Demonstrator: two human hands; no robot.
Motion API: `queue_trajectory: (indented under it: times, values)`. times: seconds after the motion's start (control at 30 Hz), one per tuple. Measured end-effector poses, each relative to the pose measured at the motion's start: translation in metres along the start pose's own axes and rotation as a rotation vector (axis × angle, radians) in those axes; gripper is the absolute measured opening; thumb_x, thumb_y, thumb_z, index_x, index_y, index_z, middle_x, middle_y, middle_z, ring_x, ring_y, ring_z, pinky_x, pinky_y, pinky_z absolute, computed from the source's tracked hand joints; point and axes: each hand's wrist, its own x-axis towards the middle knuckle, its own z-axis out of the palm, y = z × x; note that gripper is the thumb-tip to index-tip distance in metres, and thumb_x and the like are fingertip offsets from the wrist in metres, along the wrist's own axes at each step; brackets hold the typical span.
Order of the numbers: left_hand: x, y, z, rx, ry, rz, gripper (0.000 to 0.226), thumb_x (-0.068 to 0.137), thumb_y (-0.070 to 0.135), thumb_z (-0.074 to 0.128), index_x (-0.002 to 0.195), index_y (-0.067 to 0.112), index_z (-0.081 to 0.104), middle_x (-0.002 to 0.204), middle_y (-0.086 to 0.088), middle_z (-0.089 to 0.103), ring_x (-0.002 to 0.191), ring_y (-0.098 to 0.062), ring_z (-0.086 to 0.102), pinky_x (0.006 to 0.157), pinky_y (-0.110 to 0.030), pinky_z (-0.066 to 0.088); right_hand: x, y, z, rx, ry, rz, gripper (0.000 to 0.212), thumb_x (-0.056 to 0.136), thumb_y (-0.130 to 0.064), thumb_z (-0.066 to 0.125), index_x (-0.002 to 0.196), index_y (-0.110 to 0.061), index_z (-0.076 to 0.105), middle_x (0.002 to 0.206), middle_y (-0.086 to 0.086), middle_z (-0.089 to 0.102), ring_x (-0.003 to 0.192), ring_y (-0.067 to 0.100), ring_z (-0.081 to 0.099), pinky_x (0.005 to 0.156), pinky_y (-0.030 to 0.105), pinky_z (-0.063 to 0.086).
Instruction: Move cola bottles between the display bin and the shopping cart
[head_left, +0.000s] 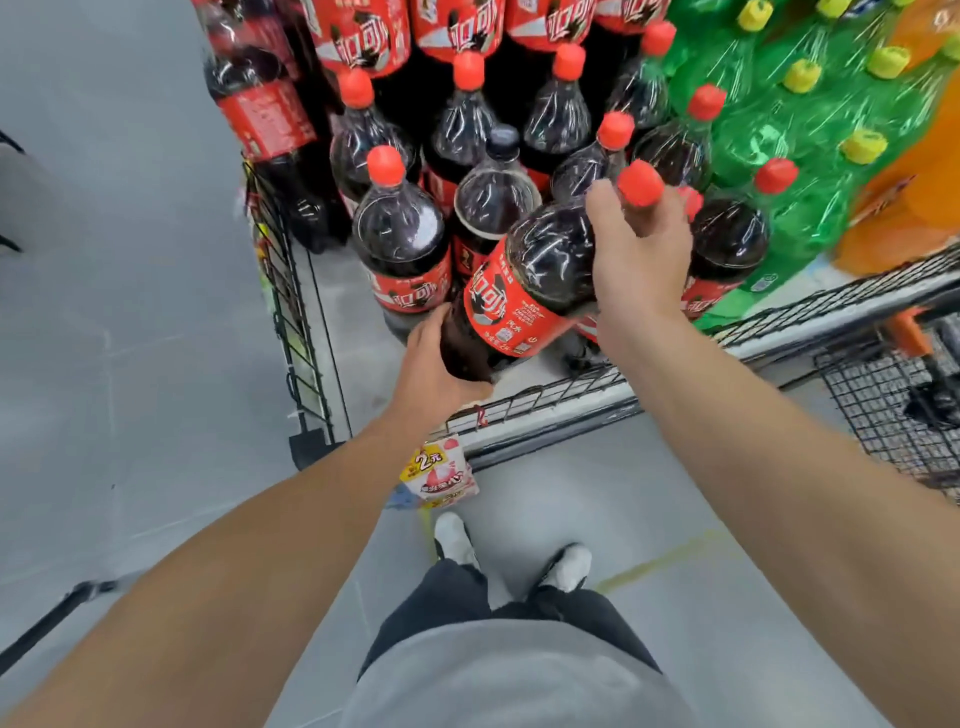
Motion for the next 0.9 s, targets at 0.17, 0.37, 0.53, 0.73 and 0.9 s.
queue_trajectory:
  times: [0.17,0.37,0.53,0.73,0.9]
  values:
    - [0.004,-0.011,-0.003,-0.132,-0.028,-0.007,0.111,0.050,0.027,0.092,0.148,0.022,0.039,0.137,0.003,0.057,0.124,-0.008,0.054,0.103,-0.024,0.042,-0.006,0.005,0.015,-0.065,-0.210,-0.177,0.017,0.095,-0.011,0.069,0.086,-0.019,0.057,0.078,-0.008,0.055,0.068,-0.004,0.051,0.074,0.012,0.044]
    - [0.001,-0.009,-0.010,-0.256,-0.110,0.005,0.101,0.068,0.012,0.089,0.152,0.028,0.035,0.134,0.017,0.055,0.122,0.000,0.053,0.105,-0.020,0.041,0.006,0.010,0.025,-0.172,-0.531,-0.295,0.015,0.088,-0.008,0.070,0.103,-0.008,0.066,0.100,0.007,0.066,0.093,0.011,0.061,0.093,0.030,0.055]
    - [0.000,0.005,-0.018,-0.267,-0.111,0.100,0.105,0.070,0.012,0.089,0.155,0.027,0.029,0.141,0.015,0.053,0.131,-0.005,0.051,0.110,-0.022,0.041,0.016,0.024,0.024,-0.304,-0.743,-0.282,0.028,0.080,-0.006,0.074,0.108,-0.004,0.068,0.103,-0.001,0.070,0.097,0.003,0.066,0.093,0.029,0.055]
    - [-0.001,0.012,-0.026,-0.248,-0.098,0.117,0.116,0.064,0.016,0.093,0.157,0.027,0.024,0.149,0.007,0.048,0.137,-0.011,0.046,0.116,-0.038,0.039,0.034,0.020,0.022,-0.367,-1.009,-0.218,0.033,0.087,0.009,0.070,0.114,-0.010,0.068,0.118,0.005,0.071,0.100,-0.002,0.066,0.090,0.019,0.052]
    - [-0.003,0.015,-0.018,-0.253,-0.012,0.070,0.113,0.060,0.017,0.093,0.154,0.029,0.031,0.143,0.008,0.055,0.132,-0.014,0.052,0.112,-0.045,0.042,0.026,0.037,0.013,-0.529,-0.874,-0.326,0.059,0.087,-0.017,0.081,0.141,-0.016,0.056,0.126,-0.013,0.061,0.114,-0.009,0.054,0.098,0.007,0.036]
